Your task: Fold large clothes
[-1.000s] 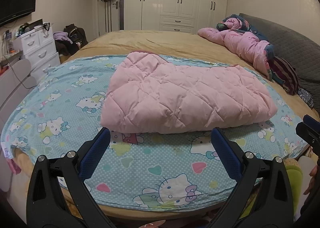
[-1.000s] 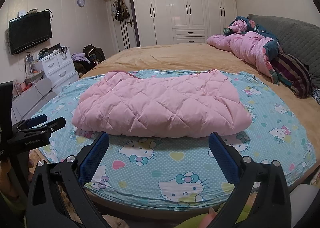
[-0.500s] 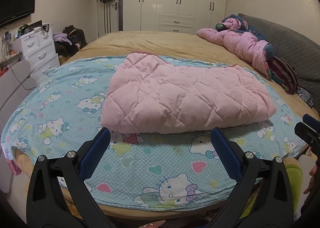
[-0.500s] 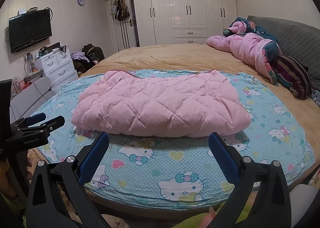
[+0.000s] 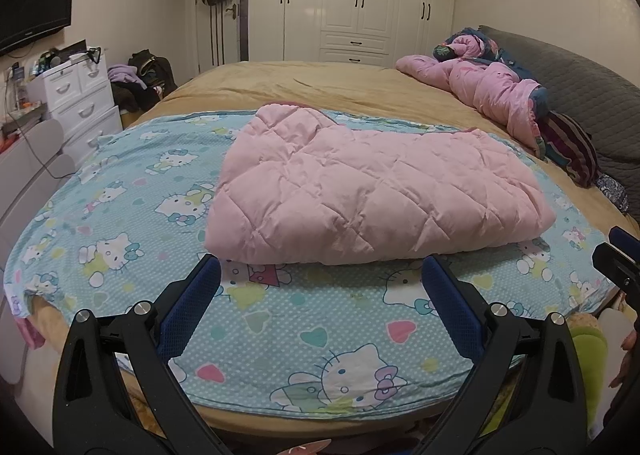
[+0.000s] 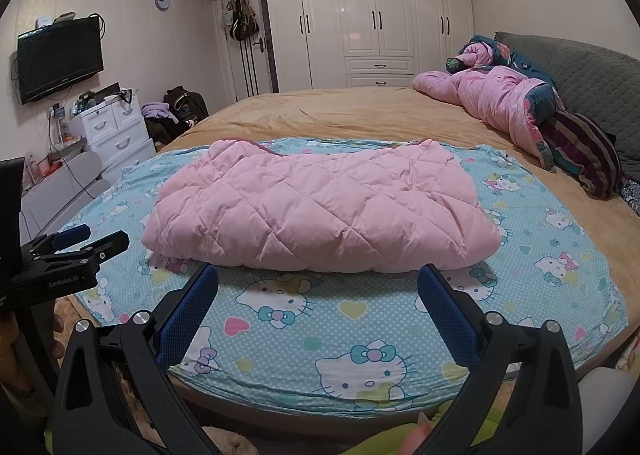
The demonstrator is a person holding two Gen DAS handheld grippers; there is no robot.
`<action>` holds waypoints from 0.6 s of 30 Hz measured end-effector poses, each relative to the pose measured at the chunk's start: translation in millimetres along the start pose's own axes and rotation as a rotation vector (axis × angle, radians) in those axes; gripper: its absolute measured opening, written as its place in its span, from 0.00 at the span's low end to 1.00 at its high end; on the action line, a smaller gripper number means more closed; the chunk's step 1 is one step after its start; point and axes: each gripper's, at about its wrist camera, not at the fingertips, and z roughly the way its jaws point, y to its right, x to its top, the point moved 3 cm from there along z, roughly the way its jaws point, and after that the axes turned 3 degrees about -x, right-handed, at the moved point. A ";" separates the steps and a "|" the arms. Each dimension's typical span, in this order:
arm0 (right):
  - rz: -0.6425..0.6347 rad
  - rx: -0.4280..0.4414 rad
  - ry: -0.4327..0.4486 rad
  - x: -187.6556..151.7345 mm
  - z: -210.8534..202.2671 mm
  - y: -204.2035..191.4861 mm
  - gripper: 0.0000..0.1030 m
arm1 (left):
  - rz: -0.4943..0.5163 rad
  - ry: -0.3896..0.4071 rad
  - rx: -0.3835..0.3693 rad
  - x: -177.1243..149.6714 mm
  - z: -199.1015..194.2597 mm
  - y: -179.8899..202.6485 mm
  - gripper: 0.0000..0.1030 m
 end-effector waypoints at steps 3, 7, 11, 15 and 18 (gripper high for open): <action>0.000 -0.001 0.000 -0.1 0.0 0.2 0.96 | 0.005 -0.001 0.010 -1.1 0.1 -0.5 0.91; -0.002 -0.002 0.000 -0.2 -0.3 -0.2 0.96 | 0.008 -0.005 0.017 -2.8 0.9 -2.0 0.91; 0.000 -0.003 -0.002 -0.5 -0.3 0.1 0.96 | 0.006 -0.007 0.013 -3.5 1.8 -1.6 0.91; 0.004 -0.010 -0.004 -1.1 -0.4 3.2 0.96 | 0.011 -0.002 0.019 -4.7 2.3 -1.7 0.91; 0.008 -0.026 -0.008 -2.2 0.7 6.8 0.96 | 0.015 -0.009 0.011 -6.0 4.1 -1.1 0.91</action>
